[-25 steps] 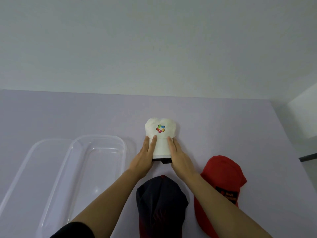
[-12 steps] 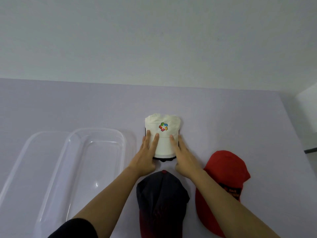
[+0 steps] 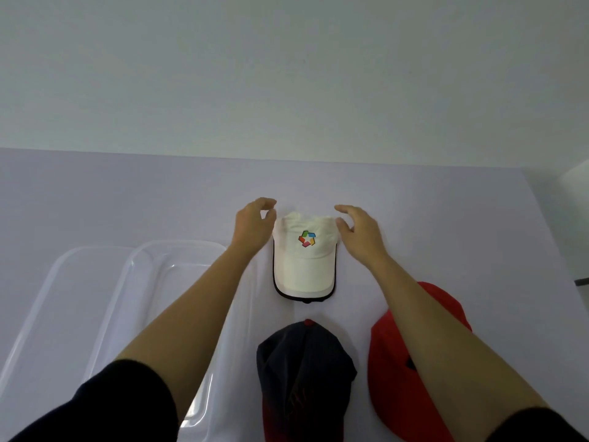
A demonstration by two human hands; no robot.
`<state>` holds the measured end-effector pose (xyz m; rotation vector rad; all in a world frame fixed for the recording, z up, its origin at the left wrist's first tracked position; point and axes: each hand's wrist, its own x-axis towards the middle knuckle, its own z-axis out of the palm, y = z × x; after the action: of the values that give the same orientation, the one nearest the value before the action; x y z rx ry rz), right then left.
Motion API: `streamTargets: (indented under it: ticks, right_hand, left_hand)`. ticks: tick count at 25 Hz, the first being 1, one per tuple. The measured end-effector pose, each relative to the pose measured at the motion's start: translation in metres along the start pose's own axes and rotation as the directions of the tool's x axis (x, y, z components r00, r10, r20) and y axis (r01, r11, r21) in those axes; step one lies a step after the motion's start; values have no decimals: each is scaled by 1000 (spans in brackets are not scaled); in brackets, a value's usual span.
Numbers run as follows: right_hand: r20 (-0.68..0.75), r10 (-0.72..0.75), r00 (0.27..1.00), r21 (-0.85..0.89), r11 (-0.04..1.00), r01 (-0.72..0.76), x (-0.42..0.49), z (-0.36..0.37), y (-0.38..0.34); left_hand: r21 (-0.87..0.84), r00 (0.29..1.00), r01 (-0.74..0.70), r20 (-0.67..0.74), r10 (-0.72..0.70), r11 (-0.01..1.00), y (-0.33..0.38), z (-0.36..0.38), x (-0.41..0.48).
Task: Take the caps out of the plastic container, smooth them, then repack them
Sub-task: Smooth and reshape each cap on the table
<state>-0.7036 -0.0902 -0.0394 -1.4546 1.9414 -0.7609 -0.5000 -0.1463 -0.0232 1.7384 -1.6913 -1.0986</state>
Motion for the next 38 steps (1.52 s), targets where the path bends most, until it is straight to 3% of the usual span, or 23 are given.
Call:
streamTargets:
  ticks: [3, 5, 12, 16, 19, 22, 24, 27, 30, 33, 35, 38]
  right_hand:
    - [259, 73, 963, 29, 996, -84, 14, 1, 2]
    - [288, 137, 948, 147, 972, -185, 15, 5, 4]
    - [160, 172, 972, 147, 970, -196, 15, 10, 13]
    - [177, 130, 975, -47, 991, -124, 21, 8, 14]
    - [195, 91, 977, -167, 984, -58, 23, -7, 7]
    - [114, -40, 993, -172, 983, 59, 16, -54, -7]
    - [85, -56, 995, -134, 989, 67, -1, -94, -7]
    - [61, 22, 998, -75, 997, -18, -39, -147, 25]
    - [65, 234, 970, -73, 971, -229, -85, -180, 85]
    - [310, 432, 847, -75, 899, -431, -131, -182, 139]
    - [396, 423, 815, 16, 884, -466, -152, -165, 160]
    - [314, 319, 894, 174, 906, -385, -168, -132, 175]
  left_hand:
    - [-53, 930, 119, 356, -92, 991, -5, -5, 12]
    - [-58, 914, 93, 401, -62, 994, -8, -2, 14]
    - [264, 932, -126, 362, 23, 956, -20, -1, 22]
    - [372, 938, -125, 346, -12, 920, -25, 5, 23]
    - [369, 956, -78, 291, -35, 926, -17, -2, 15]
    - [273, 992, -129, 26, 126, 953, 20, -6, -1]
    - [164, 984, -168, -30, 175, 972, 51, 1, -21]
    - [-55, 972, -119, 199, 128, 991, 79, 33, -65]
    - [-41, 900, -7, 436, 25, 999, 80, 79, -103]
    - [20, 828, 145, 544, -133, 989, 69, 125, -128]
    - [-27, 749, 303, 625, -221, 952, 63, 147, -142]
    - [-162, 710, 430, 668, -222, 888, 57, 164, -158]
